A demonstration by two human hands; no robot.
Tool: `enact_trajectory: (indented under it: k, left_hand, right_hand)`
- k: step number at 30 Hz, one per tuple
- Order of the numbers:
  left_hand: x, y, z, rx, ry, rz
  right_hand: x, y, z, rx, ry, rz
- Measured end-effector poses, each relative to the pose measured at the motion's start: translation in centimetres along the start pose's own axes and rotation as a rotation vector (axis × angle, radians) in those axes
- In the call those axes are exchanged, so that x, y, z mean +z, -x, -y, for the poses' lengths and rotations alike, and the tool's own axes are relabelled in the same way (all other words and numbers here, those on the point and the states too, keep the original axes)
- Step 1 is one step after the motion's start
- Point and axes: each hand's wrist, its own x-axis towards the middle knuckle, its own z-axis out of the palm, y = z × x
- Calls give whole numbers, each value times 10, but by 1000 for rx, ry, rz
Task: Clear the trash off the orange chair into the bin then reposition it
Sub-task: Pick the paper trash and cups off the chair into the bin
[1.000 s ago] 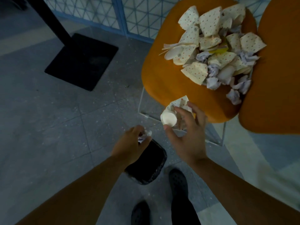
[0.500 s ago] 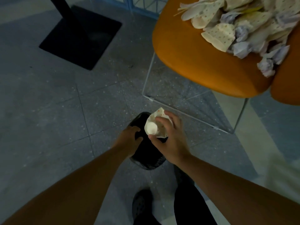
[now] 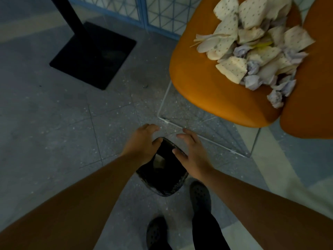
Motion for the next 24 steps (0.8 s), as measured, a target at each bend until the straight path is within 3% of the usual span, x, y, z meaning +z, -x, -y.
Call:
enact_trajectory:
  k: [13, 24]
  left_hand:
    - [-143, -44, -135, 278, -31, -86]
    - [-148, -207, -216, 292, 8, -124]
  right_hand:
    - [-151, -30, 96, -111, 55, -328]
    - [-276, -182, 40, -146, 82, -546]
